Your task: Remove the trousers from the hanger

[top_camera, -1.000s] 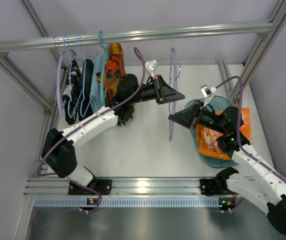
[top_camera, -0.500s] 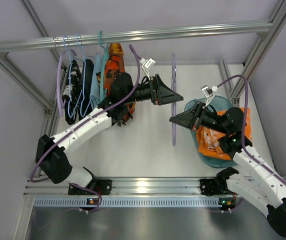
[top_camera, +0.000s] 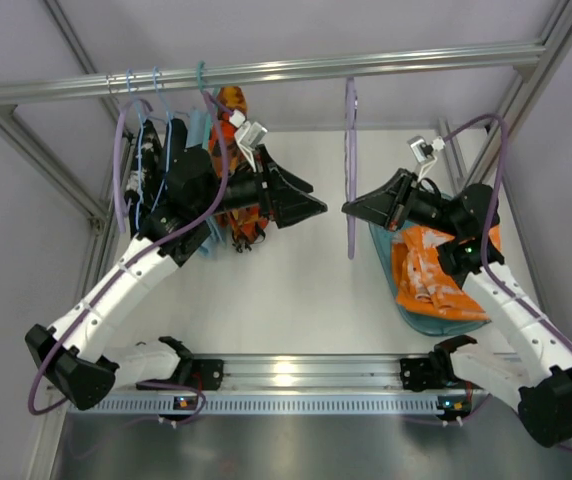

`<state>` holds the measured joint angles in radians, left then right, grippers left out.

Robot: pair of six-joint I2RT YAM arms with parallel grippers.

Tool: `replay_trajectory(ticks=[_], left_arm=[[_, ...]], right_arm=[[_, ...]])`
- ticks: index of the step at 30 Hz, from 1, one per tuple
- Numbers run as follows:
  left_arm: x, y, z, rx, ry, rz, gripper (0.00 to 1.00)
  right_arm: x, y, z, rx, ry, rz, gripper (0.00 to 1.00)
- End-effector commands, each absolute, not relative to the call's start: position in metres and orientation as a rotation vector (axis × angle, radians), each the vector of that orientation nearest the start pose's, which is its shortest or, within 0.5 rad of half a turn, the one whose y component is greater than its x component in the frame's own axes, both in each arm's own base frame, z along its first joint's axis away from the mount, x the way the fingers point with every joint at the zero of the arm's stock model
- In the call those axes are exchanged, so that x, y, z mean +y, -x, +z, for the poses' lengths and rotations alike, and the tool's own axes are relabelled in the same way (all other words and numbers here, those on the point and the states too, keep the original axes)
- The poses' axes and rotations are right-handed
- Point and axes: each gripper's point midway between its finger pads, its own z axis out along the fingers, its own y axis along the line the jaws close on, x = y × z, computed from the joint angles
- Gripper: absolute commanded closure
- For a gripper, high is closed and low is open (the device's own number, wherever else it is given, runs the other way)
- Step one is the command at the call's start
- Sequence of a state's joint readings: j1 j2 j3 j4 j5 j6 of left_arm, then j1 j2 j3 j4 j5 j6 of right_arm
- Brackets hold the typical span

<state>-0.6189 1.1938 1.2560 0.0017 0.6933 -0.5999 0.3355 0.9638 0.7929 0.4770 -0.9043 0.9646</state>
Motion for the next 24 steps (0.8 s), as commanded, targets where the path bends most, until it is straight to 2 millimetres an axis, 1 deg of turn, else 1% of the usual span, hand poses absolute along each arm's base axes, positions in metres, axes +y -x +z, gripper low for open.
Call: replay_trajectory(ticks=[1, 2, 3, 4, 5, 7, 9, 10, 13, 15, 18, 19, 21, 22, 24], left_arm=[[-0.298, -0.211, 0.413, 1.585, -0.704, -1.354, 0.02], [-0.296, -0.211, 0.412, 1.592, -0.696, -1.346, 0.02], [-0.292, -0.209, 0.415, 1.589, -0.689, -1.345, 0.02], [-0.288, -0.213, 0.414, 1.597, -0.671, -1.337, 0.02], [-0.286, -0.214, 0.413, 1.613, -0.656, -1.347, 0.02], [-0.277, -0.219, 0.417, 1.615, -0.62, -1.344, 0.02], [-0.272, -0.22, 0.42, 1.616, -0.607, -1.353, 0.02], [-0.269, -0.222, 0.421, 1.619, -0.598, -1.355, 0.02], [-0.264, -0.221, 0.424, 1.622, -0.579, -1.365, 0.02], [-0.265, -0.222, 0.42, 1.636, -0.57, -1.371, 0.02], [-0.264, -0.222, 0.419, 1.64, -0.558, -1.372, 0.02], [-0.264, -0.222, 0.42, 1.639, -0.556, -1.372, 0.02], [-0.265, -0.223, 0.421, 1.643, -0.55, -1.377, 0.02], [-0.265, -0.224, 0.421, 1.645, -0.547, -1.378, 0.02], [-0.266, -0.224, 0.421, 1.648, -0.544, -1.389, 0.02]], right_arm=[[0.241, -0.219, 0.405, 1.369, 0.609, 1.559, 1.0], [0.243, -0.223, 0.406, 1.364, 0.619, 1.568, 1.0], [0.242, -0.224, 0.411, 1.337, 0.632, 1.579, 1.0], [0.245, -0.234, 0.41, 1.344, 0.625, 1.589, 1.0], [0.246, -0.238, 0.411, 1.342, 0.624, 1.593, 1.0], [0.249, -0.249, 0.414, 1.34, 0.632, 1.592, 1.0], [0.25, -0.257, 0.415, 1.335, 0.642, 1.586, 1.0], [0.252, -0.264, 0.417, 1.329, 0.648, 1.586, 1.0], [0.255, -0.272, 0.423, 1.305, 0.682, 1.58, 1.0], [0.256, -0.278, 0.425, 1.283, 0.698, 1.562, 1.0], [0.257, -0.286, 0.421, 1.289, 0.71, 1.54, 1.0], [0.258, -0.292, 0.415, 1.305, 0.699, 1.541, 1.0], [0.257, -0.298, 0.413, 1.308, 0.694, 1.536, 1.0], [0.258, -0.304, 0.407, 1.323, 0.688, 1.539, 1.0], [0.259, -0.309, 0.404, 1.331, 0.687, 1.542, 1.0]])
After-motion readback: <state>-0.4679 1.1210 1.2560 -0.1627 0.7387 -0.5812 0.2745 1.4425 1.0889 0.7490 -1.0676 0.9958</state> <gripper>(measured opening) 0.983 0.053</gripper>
